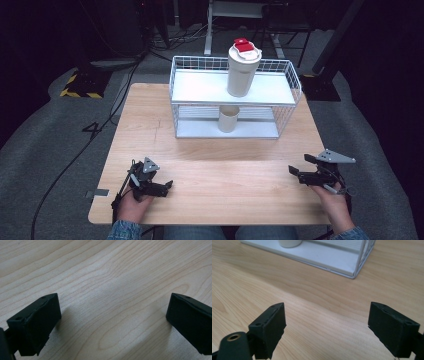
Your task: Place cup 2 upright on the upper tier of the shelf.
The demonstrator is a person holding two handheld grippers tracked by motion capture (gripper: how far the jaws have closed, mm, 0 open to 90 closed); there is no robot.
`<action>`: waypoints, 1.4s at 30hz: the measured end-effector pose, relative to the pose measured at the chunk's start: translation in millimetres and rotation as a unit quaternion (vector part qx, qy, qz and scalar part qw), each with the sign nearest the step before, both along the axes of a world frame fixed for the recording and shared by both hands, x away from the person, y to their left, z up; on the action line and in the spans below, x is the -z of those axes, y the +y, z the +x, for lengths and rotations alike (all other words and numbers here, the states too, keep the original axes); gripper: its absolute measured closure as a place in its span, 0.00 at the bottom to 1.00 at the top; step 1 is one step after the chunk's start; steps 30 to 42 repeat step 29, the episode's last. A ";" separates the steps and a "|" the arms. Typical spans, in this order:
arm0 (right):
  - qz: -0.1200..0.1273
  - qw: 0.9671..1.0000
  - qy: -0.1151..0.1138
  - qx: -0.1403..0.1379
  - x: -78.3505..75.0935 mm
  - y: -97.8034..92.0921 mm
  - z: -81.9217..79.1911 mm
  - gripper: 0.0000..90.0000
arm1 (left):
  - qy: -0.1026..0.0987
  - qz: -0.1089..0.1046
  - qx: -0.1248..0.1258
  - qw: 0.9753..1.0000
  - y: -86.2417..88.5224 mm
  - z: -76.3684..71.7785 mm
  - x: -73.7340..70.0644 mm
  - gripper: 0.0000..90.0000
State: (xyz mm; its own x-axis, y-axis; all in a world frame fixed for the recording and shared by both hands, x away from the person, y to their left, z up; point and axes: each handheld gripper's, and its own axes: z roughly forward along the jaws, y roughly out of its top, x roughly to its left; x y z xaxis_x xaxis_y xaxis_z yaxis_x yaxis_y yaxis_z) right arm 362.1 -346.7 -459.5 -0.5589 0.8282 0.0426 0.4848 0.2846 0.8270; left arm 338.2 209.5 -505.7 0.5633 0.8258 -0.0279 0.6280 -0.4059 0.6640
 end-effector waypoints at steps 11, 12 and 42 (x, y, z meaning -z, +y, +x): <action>-0.040 0.999 0.020 0.011 30.4 0.9 -4.8 0.17 | 0.000 0.000 0.000 1.000 0.0 0.0 0.0 0.00; -0.043 0.999 0.022 0.011 32.3 1.0 -4.7 0.17 | 0.000 0.000 0.000 1.000 0.0 0.0 0.0 0.00; -0.063 0.996 0.052 0.022 45.2 3.4 -0.5 0.14 | 0.002 0.000 -0.002 1.000 -1.0 2.3 0.0 0.00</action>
